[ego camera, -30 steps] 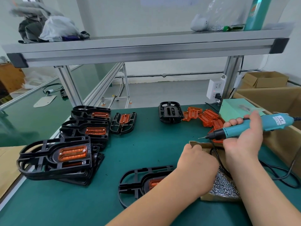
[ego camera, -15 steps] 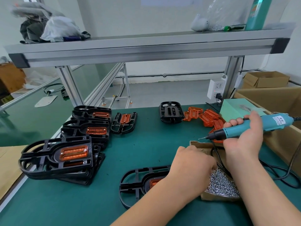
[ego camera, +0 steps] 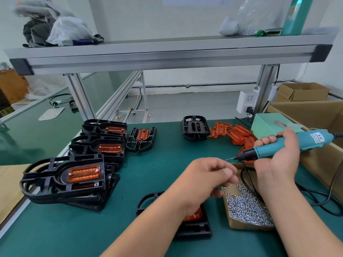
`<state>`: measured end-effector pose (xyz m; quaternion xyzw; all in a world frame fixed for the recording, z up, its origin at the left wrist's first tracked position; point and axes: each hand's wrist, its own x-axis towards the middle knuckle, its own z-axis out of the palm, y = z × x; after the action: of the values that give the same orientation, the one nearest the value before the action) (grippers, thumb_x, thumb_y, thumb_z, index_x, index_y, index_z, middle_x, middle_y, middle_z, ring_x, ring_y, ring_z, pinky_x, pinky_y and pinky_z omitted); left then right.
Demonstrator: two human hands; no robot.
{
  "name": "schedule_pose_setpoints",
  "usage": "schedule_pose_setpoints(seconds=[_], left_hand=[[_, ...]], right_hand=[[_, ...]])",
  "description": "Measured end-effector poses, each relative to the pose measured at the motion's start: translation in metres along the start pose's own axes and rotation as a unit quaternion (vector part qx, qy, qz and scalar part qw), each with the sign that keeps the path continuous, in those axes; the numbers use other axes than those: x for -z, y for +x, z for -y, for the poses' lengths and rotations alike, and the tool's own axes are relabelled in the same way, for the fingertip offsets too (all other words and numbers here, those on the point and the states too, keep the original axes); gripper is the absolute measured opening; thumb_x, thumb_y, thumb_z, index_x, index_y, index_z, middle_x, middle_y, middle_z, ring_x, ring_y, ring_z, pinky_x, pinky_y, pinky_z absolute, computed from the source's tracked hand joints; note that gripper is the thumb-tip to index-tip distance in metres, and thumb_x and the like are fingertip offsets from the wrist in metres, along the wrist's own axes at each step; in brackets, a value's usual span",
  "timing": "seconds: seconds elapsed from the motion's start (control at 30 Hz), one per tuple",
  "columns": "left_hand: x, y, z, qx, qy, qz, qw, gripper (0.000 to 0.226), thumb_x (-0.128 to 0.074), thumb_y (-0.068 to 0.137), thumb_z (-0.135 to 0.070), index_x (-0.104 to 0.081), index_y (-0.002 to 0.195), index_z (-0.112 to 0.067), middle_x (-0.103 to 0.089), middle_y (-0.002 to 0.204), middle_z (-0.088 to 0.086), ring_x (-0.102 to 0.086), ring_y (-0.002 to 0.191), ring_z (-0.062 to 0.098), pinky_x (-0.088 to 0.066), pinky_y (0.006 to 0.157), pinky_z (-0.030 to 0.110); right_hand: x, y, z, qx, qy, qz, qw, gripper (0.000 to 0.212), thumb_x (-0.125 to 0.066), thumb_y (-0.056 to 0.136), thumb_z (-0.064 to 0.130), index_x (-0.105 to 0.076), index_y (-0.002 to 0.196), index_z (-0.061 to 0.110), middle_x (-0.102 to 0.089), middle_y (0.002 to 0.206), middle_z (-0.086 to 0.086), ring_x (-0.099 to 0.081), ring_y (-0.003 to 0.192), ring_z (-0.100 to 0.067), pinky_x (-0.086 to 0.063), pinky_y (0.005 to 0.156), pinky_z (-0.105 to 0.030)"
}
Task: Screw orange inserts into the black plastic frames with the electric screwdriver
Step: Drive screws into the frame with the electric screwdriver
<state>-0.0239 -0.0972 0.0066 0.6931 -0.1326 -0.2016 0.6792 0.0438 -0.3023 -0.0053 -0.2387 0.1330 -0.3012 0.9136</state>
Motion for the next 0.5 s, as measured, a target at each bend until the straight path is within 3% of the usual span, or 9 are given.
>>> schedule_pose_setpoints(seconds=[0.1,0.2,0.5], left_hand=[[0.023,-0.008,-0.007,0.052,-0.202,0.018,0.978,0.011,-0.058,0.106,-0.011,-0.069,0.103,-0.013,-0.073,0.094,0.005,-0.062,0.077,0.012,-0.05,0.058,0.02],[0.05,-0.019,-0.006,0.068,-0.296,0.018,0.953,0.009,-0.058,0.104,-0.012,-0.065,0.104,-0.008,-0.067,0.093,0.008,-0.057,0.074,0.013,-0.046,0.054,0.019],[0.099,-0.05,0.017,0.059,-0.295,-0.029,0.953,0.012,-0.063,0.1,-0.013,-0.074,0.101,-0.008,-0.061,0.091,0.008,-0.045,0.066,0.011,-0.037,0.047,0.017]], right_hand=[[0.001,-0.001,-0.001,0.003,-0.002,0.011,1.0,0.021,-0.07,0.098,0.029,-0.054,0.092,0.018,-0.052,0.073,0.004,-0.05,0.062,-0.013,-0.048,0.065,-0.027],[-0.001,-0.004,-0.002,0.002,-0.006,0.023,1.0,0.021,-0.069,0.098,0.028,-0.054,0.089,0.018,-0.051,0.072,0.004,-0.05,0.062,-0.013,-0.047,0.065,-0.026],[-0.012,-0.028,-0.015,-0.018,-0.021,0.096,0.995,0.02,-0.067,0.101,0.03,-0.054,0.09,0.018,-0.049,0.074,0.003,-0.047,0.064,-0.014,-0.046,0.066,-0.026]])
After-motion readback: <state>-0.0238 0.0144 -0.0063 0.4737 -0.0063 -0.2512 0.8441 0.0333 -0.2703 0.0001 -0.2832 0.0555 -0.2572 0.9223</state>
